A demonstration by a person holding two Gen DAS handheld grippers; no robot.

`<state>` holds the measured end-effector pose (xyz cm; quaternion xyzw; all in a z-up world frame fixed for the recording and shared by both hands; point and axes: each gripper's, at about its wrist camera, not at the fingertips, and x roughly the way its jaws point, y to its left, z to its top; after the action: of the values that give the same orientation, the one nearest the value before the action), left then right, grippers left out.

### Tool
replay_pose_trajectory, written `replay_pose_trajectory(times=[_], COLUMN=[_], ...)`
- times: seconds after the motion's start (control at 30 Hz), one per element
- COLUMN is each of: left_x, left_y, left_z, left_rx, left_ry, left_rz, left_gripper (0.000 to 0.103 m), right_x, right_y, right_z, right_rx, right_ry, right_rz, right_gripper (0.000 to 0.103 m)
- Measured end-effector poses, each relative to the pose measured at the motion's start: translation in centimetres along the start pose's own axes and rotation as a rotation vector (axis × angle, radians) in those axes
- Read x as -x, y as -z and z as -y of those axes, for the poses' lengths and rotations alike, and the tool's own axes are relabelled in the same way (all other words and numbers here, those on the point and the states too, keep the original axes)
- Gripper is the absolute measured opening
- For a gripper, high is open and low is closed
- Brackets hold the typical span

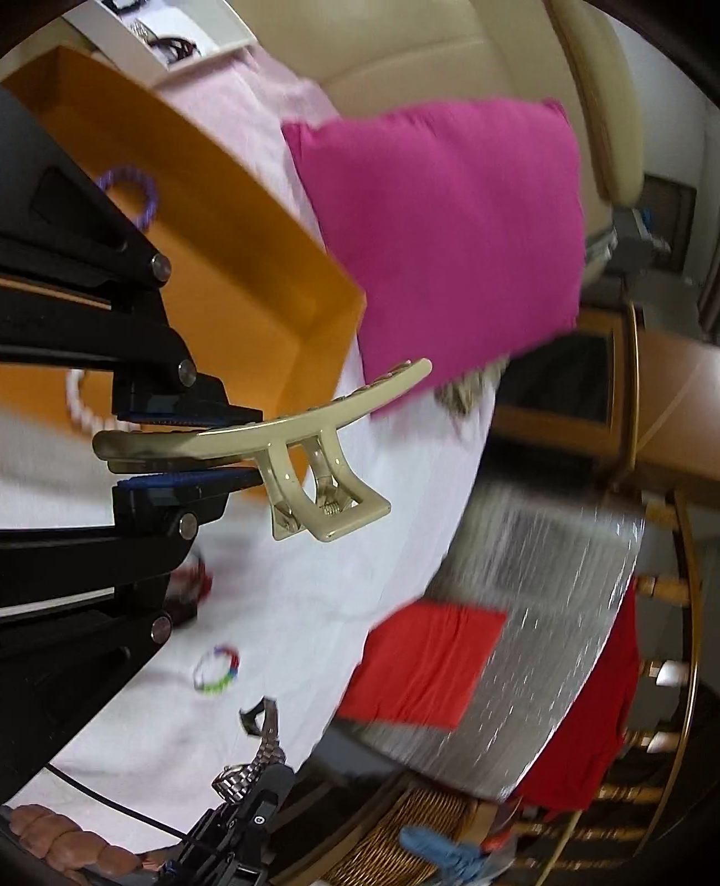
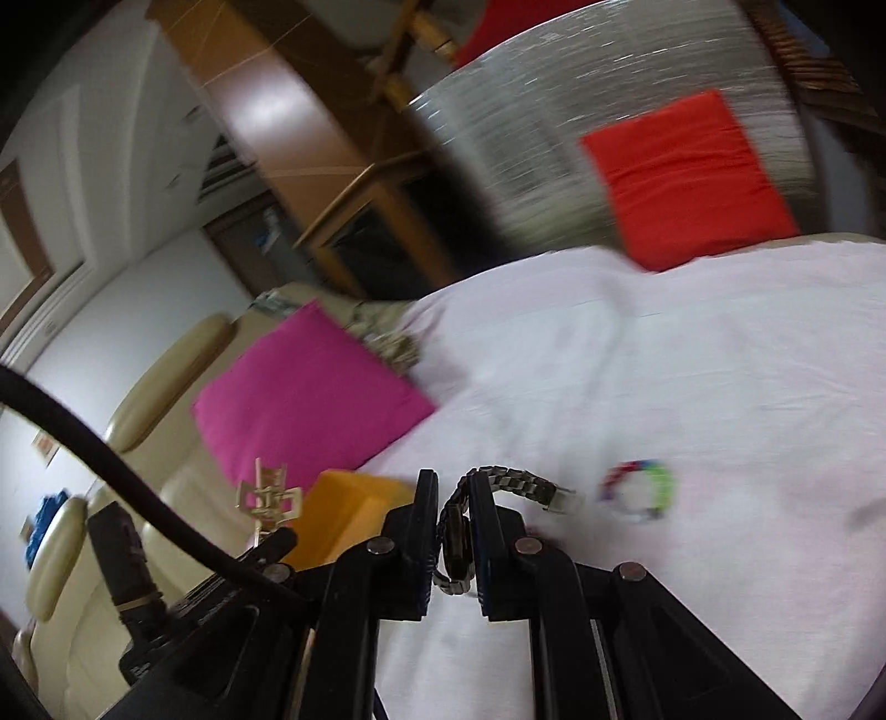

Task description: Organize jewelry

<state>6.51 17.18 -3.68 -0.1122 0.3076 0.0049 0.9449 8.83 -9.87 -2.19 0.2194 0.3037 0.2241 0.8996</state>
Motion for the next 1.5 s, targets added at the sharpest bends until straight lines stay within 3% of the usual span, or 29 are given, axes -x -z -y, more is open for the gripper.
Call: replay_pose_trajectory(times=[0.23,0.37,0.43,0.53,0.67,0.87,0.93,1.07,1.27,1.5], left_x=[-3.4,-5.4,-6.5,-5.7,-3.8,-2.8,-2.4,-1.9,-3.1,-6.3], left_y=[0.4,0.4,0.6,0.6,0.3,0.3,0.6,1.5,3.5,5.1], left_z=[-5.0,-6.9,-7.2,-7.6,-6.3,-0.5,2.1,7.1,12.6,14.4], left_rx=[0.042,0.053,0.045,0.057,0.018,-0.068,-0.101,-0.181,-0.283,-0.319], left_ry=[-0.068,-0.116,-0.159,-0.139,-0.189,-0.119,-0.104,-0.078,-0.045,-0.022], left_rz=[-0.125,-0.165,-0.192,-0.165,-0.061,-0.028,-0.017,0.014,-0.042,-0.140], left_gripper=[0.014,0.015,0.022,0.030,0.037,0.041,0.053,0.059,0.060,0.060], right_x=[-10.3,-15.3,-17.5,-19.7,-15.8,-6.4,-2.8,2.7,5.5,6.0], right_y=[1.4,2.5,2.8,2.7,2.2,1.4,1.8,3.0,3.8,3.6], right_z=[-7.8,-9.9,-9.9,-8.6,-7.4,-2.1,0.8,5.7,11.2,13.6], right_rx=[0.048,0.050,0.011,-0.061,0.001,0.061,0.033,-0.026,-0.184,-0.264], right_ry=[-0.120,-0.104,-0.080,-0.038,-0.022,0.122,0.168,0.249,0.307,0.306], right_rz=[-0.157,-0.198,-0.237,-0.302,-0.251,-0.165,-0.143,-0.117,-0.117,-0.130], right_gripper=[0.013,0.013,0.014,0.016,0.016,0.016,0.016,0.016,0.016,0.016])
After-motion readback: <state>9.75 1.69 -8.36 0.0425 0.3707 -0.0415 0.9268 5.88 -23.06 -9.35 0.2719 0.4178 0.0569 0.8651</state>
